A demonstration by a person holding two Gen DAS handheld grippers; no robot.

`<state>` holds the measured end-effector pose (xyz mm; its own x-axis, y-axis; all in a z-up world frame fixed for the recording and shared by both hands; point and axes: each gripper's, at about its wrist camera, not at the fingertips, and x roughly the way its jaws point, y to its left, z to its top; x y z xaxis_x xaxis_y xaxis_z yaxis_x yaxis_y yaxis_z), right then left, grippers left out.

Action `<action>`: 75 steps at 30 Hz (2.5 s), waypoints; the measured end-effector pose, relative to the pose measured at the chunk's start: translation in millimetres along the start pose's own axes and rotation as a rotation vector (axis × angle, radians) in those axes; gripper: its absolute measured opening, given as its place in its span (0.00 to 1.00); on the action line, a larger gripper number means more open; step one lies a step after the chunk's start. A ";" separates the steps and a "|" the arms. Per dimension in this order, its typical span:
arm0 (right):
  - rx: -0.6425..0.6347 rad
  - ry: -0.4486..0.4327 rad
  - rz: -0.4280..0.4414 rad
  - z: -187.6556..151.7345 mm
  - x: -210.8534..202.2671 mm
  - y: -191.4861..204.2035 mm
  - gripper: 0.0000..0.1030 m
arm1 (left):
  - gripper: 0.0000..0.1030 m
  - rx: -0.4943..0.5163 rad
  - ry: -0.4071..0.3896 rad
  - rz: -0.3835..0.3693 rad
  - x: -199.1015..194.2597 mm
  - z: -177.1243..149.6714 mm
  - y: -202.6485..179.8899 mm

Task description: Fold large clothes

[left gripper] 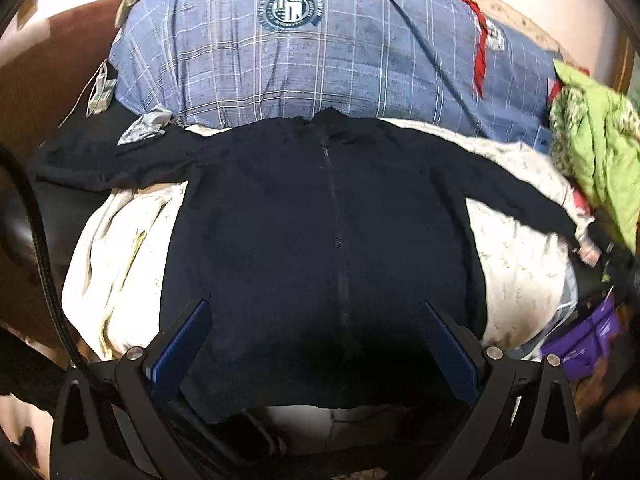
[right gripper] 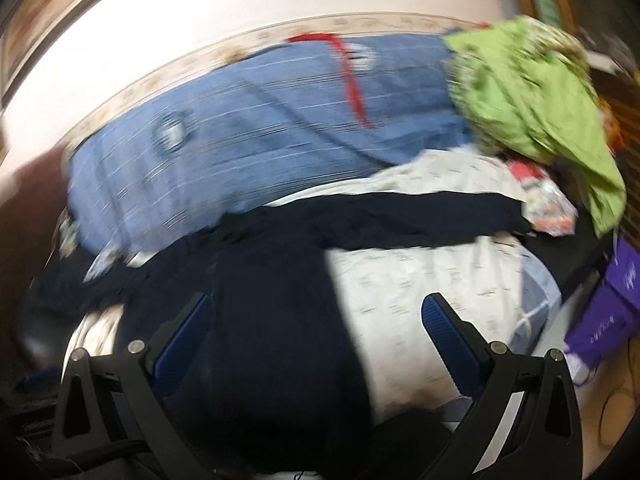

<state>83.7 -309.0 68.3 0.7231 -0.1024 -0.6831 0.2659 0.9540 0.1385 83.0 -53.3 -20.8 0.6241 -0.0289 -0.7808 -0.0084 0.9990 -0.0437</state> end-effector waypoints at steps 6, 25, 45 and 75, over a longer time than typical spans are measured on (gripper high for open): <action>0.299 -0.081 -0.137 20.7 50.6 -143.0 0.86 | 0.99 0.091 0.021 -0.023 23.9 11.3 -25.0; 0.747 -0.021 0.070 39.1 197.4 -255.4 0.65 | 0.99 0.080 0.142 -0.050 92.4 50.1 -44.6; 0.221 -0.138 0.041 119.2 155.1 -136.9 0.03 | 0.99 -0.046 0.136 -0.123 110.0 85.9 1.8; -0.537 0.299 0.711 -85.9 204.2 333.9 0.66 | 0.99 -0.526 0.016 -0.004 124.9 63.3 257.0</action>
<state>265.3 12.9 -86.5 0.3891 0.5599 -0.7315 -0.5592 0.7746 0.2954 208.2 201.9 -90.1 0.6128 -0.0368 -0.7894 -0.3998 0.8472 -0.3499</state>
